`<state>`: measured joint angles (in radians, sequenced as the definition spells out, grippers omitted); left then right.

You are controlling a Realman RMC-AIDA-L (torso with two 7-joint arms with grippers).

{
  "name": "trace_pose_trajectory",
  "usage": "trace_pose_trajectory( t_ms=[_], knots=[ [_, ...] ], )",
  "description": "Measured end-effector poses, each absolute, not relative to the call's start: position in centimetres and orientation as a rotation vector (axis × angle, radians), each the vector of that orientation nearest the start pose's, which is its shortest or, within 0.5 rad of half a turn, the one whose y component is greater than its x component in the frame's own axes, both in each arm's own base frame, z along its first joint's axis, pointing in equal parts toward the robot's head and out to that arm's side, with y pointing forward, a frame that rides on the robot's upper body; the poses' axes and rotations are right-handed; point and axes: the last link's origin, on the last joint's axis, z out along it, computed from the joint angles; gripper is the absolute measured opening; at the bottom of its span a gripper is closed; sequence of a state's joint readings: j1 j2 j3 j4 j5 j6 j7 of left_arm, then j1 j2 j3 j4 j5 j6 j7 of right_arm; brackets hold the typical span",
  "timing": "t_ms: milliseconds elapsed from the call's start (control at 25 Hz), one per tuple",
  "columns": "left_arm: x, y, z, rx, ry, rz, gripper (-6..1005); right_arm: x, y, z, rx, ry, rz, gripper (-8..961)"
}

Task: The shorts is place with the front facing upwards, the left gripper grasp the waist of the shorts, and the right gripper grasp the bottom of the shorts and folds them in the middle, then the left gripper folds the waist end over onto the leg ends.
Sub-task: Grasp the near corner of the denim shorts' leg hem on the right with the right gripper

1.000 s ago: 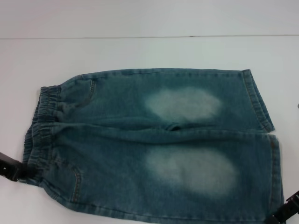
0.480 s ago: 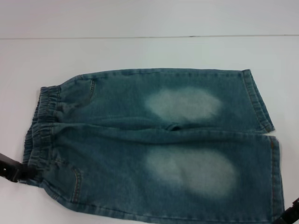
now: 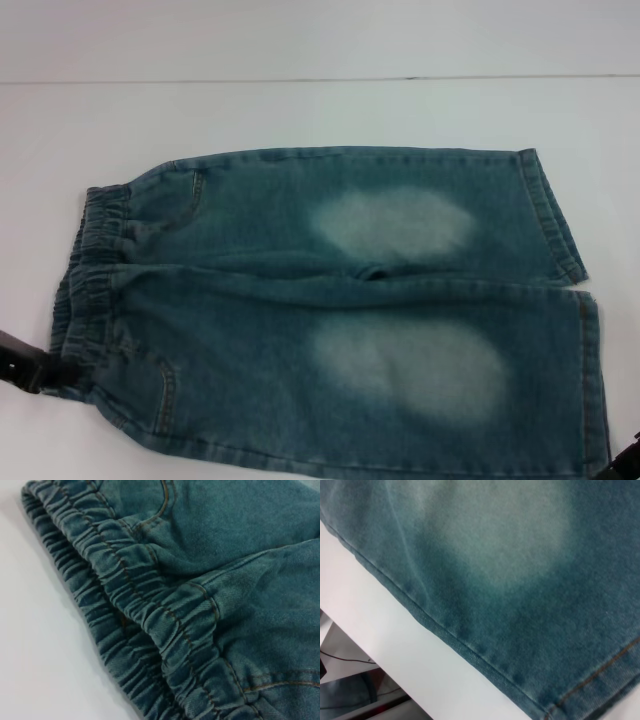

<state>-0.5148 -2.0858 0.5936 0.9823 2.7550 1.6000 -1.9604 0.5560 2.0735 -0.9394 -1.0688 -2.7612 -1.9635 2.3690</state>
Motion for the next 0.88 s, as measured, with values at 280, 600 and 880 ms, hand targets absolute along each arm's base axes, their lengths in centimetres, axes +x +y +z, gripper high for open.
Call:
trace_pose_trajectory(
  t_ms=[280,600,880],
  knots=[
    [-33.65,30.42,4.54,-2.523,-1.313,0.248,57,28.43,28.1,2.45,-2.632,1.682,-0.698,587],
    [-33.67,30.35,4.46,-2.525,-1.316,0.253,57,28.45,28.37,2.54,-2.625,1.672,-0.674,588],
    [-33.68,30.32,4.42,-2.525,-1.317,0.254,57,28.39,28.62,2.39,-2.63,1.647,-0.664,515]
  ],
)
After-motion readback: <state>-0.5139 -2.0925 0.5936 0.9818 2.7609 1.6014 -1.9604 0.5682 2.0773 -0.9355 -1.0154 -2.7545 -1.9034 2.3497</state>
